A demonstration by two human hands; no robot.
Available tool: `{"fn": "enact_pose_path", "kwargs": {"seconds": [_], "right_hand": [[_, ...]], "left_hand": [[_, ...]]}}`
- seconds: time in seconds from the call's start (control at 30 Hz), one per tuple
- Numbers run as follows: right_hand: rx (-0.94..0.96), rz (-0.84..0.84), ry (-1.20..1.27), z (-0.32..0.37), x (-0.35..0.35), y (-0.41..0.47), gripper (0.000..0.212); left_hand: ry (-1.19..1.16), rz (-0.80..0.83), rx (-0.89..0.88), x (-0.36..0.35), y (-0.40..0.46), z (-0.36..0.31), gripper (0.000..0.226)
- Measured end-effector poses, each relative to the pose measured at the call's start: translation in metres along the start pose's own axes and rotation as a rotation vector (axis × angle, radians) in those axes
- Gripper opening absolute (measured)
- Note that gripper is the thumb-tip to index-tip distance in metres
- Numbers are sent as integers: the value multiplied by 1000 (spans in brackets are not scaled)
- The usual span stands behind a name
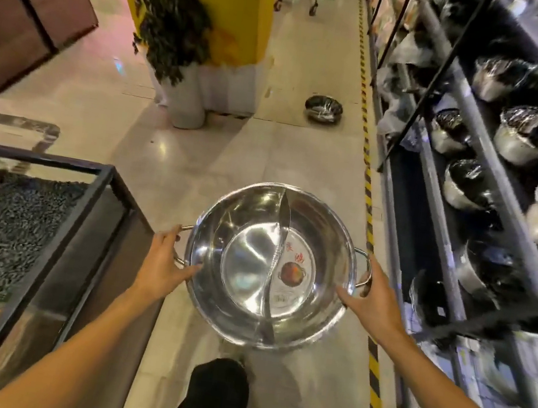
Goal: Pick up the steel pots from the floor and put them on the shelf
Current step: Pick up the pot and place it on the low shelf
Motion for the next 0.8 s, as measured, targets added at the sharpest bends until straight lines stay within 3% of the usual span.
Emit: {"fn": "enact_pose_path", "kwargs": {"seconds": [0.37,0.6,0.8], "right_hand": [[-175,-96,10,36,-8,242,103],[-249,-120,5,3,-4,362,97],[-432,-205,78,-47,14,411,99]], "left_hand": [[20,153,-72,-19,320,-42,98],[41,254,-93,-84,462,-78,97],[164,414,-168,-163,575,-134,99]]}}
Point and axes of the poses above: each hand's wrist, its own y-axis towards the middle knuckle, its own x-axis out of the back of the hand, z = x × y, the point moved 3 cm from there along y, towards the middle knuckle, and after that the axes turned 8 degrees about -y, right-handed, at the moved point
